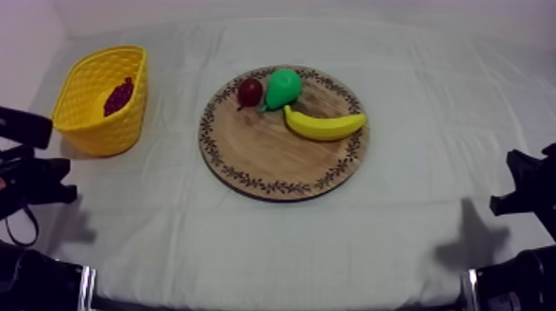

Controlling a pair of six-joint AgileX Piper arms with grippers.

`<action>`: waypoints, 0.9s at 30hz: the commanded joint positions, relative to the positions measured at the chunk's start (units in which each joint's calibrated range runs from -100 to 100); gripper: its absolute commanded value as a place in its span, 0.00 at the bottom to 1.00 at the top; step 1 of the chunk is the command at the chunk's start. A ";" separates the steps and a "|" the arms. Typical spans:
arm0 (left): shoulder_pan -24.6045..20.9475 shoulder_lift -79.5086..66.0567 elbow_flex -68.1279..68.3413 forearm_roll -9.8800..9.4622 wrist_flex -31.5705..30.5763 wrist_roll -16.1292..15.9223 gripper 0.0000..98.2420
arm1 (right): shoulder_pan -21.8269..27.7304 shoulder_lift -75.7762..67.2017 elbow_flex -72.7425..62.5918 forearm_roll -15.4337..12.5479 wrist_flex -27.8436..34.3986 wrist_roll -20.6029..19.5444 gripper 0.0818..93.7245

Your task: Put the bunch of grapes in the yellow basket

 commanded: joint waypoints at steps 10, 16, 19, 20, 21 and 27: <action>1.10 -19.48 5.28 -0.70 1.74 2.37 0.00 | 0.01 0.02 -0.01 0.00 0.06 -0.05 0.00; 1.42 -24.25 6.86 -1.04 -0.80 2.10 0.00 | 0.01 0.02 -0.01 0.00 0.06 -0.06 0.00; 1.58 -26.14 7.17 -1.38 -1.49 1.61 0.00 | 0.01 0.02 -0.01 0.00 0.06 -0.05 0.00; 1.66 -26.77 7.25 -1.58 -1.64 1.52 0.00 | 0.01 0.02 -0.01 0.00 0.06 -0.05 0.00; 1.77 -27.34 7.34 -1.78 -1.79 1.46 0.00 | 0.01 0.02 -0.01 0.00 0.06 -0.05 0.00; 2.89 -30.54 7.77 -3.08 -2.60 1.83 0.00 | 0.01 0.02 -0.01 0.00 0.06 -0.05 0.00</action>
